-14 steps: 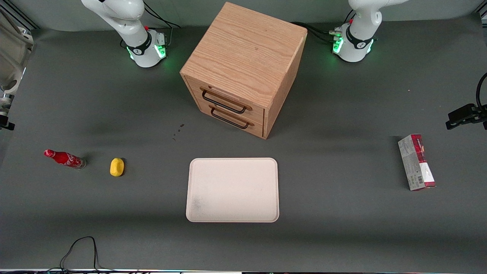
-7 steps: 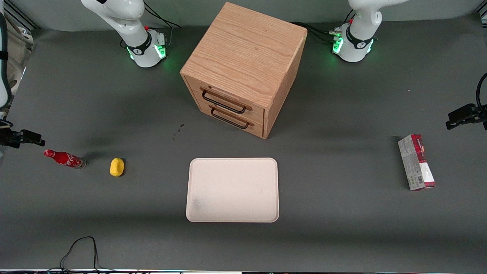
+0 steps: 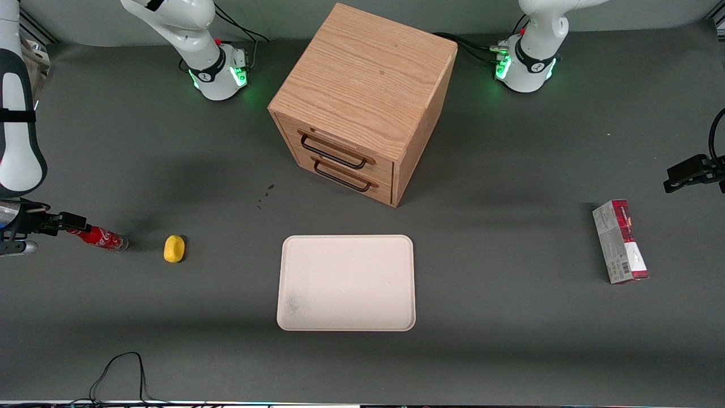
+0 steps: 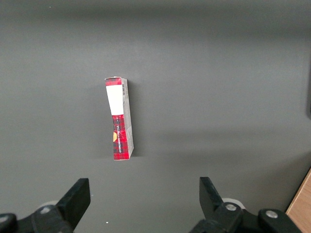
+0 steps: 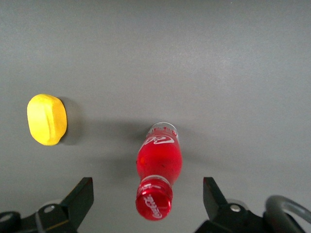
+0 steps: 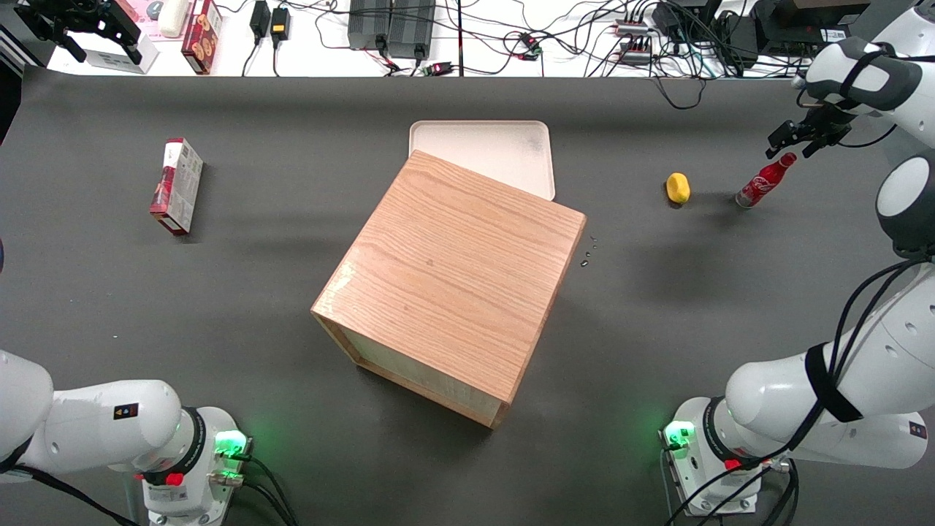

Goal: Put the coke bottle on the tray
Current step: 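Lower the right gripper around the bottle neck and close it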

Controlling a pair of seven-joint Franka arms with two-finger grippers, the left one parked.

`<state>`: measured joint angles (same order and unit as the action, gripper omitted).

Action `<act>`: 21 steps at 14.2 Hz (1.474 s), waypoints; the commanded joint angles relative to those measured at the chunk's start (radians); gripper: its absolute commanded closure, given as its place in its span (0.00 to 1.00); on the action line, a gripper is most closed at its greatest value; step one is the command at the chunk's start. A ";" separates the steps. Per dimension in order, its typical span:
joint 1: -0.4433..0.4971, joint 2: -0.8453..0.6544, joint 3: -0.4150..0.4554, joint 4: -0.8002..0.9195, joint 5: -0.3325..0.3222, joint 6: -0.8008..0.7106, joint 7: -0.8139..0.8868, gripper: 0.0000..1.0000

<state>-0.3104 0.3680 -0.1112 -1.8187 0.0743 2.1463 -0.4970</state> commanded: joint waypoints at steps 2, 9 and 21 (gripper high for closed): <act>0.017 0.003 -0.008 0.006 0.016 0.012 -0.038 0.00; 0.017 0.006 -0.012 0.005 -0.005 0.014 -0.058 0.20; 0.014 0.012 -0.016 0.034 -0.007 0.000 -0.115 1.00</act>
<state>-0.3037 0.3783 -0.1247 -1.8162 0.0699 2.1572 -0.5912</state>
